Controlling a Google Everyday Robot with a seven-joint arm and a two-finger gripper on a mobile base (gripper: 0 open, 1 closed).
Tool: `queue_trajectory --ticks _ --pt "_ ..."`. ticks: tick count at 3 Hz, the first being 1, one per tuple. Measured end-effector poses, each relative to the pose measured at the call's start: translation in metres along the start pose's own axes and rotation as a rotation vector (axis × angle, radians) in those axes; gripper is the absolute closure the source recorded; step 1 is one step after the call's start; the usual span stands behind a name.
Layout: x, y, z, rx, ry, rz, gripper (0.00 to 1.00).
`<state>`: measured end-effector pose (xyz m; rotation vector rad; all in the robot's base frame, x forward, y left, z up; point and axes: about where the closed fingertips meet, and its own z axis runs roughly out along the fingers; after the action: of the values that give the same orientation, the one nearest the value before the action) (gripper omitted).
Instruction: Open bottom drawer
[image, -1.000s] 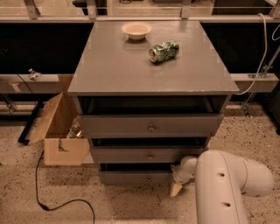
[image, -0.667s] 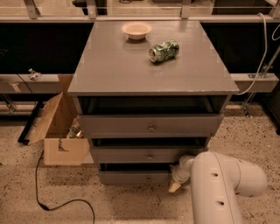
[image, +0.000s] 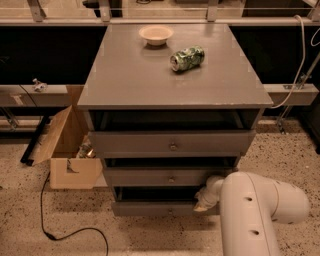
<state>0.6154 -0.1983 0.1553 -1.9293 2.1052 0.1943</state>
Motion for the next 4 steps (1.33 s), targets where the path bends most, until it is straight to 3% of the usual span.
queue_trajectory --ticks 1,2,3,4 --pt "-0.0011 -0.0003 -0.0035 0.0 0.0 0.0 1.0" --pt "-0.0011 -0.0003 -0.0035 0.0 0.0 0.0 0.0" --pt "-0.0011 0.0 -0.0028 -0.007 0.001 -0.004 0.0" --pt "-0.0011 0.0021 0.0021 -0.062 0.011 -0.031 0.0"
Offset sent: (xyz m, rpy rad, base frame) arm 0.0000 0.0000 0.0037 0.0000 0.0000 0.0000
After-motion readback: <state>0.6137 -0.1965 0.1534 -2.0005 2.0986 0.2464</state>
